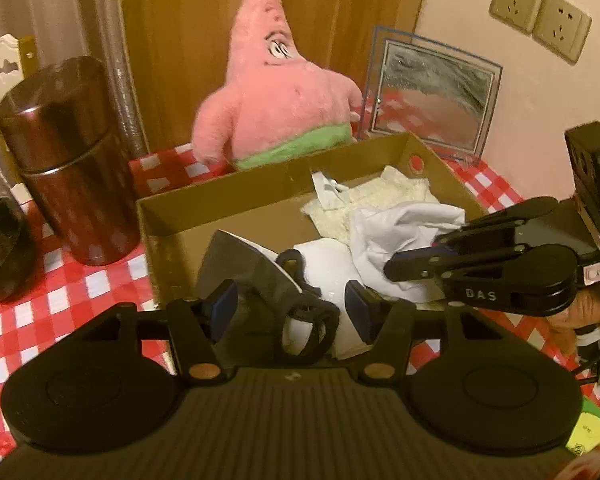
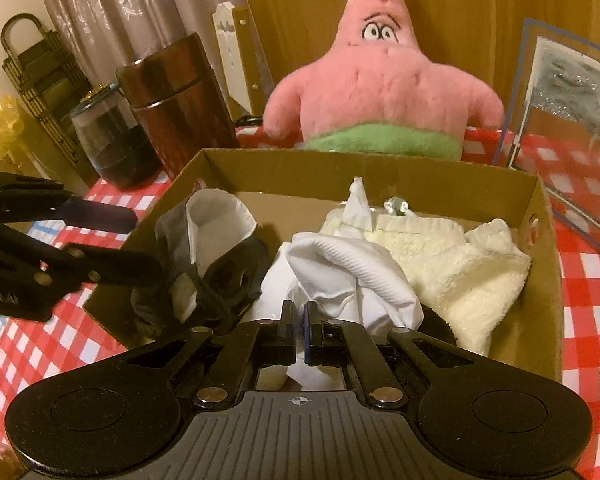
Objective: Organize soft objects
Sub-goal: 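Carry the black mask and white mask into the box and open both tools, then withdraw both tools from the box toward the table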
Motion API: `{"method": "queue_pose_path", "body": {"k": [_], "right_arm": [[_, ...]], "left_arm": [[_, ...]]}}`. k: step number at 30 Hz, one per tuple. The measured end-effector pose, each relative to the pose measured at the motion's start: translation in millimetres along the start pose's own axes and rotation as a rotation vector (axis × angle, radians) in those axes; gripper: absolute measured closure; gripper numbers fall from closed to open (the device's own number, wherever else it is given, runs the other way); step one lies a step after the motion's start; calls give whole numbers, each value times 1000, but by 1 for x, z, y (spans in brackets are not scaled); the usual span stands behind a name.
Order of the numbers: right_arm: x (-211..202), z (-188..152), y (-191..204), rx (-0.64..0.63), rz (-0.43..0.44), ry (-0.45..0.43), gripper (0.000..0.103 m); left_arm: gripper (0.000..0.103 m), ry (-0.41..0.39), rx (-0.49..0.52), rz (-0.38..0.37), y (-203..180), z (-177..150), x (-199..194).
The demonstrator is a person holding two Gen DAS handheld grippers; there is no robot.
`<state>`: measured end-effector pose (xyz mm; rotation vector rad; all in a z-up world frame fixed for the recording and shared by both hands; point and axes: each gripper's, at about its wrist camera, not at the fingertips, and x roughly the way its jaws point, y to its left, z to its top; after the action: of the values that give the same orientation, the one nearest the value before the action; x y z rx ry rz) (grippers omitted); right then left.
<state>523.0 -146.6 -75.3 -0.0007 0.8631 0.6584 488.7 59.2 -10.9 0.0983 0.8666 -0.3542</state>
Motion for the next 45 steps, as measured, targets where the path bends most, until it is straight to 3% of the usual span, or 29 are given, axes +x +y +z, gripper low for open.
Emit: {"method": "queue_pose_path", "body": {"k": [3, 4, 7, 8, 16, 26, 37, 45], "right_arm": [[-11, 0, 2, 3, 4, -9, 98], [-14, 1, 3, 4, 3, -14, 92], [-29, 1, 5, 6, -8, -37, 56], [-34, 0, 4, 12, -11, -52, 52], [-89, 5, -1, 88, -45, -127, 52], [-160, -22, 40, 84, -63, -117, 49], [-250, -107, 109, 44, -76, -128, 39], [-298, -171, 137, 93, -84, -151, 36]], "left_arm": [[47, -15, -12, 5, 3, -1, -11], [47, -20, -16, 5, 3, -2, -15], [47, -27, -16, 13, 1, -5, -25], [47, -28, -14, 16, 0, -7, -29], [47, -52, -33, 37, -9, -19, -67], [46, -108, -81, 63, -37, -48, -141], [33, -172, -97, 129, -103, -119, -233], [25, -195, -188, 159, -139, -179, -270]]}}
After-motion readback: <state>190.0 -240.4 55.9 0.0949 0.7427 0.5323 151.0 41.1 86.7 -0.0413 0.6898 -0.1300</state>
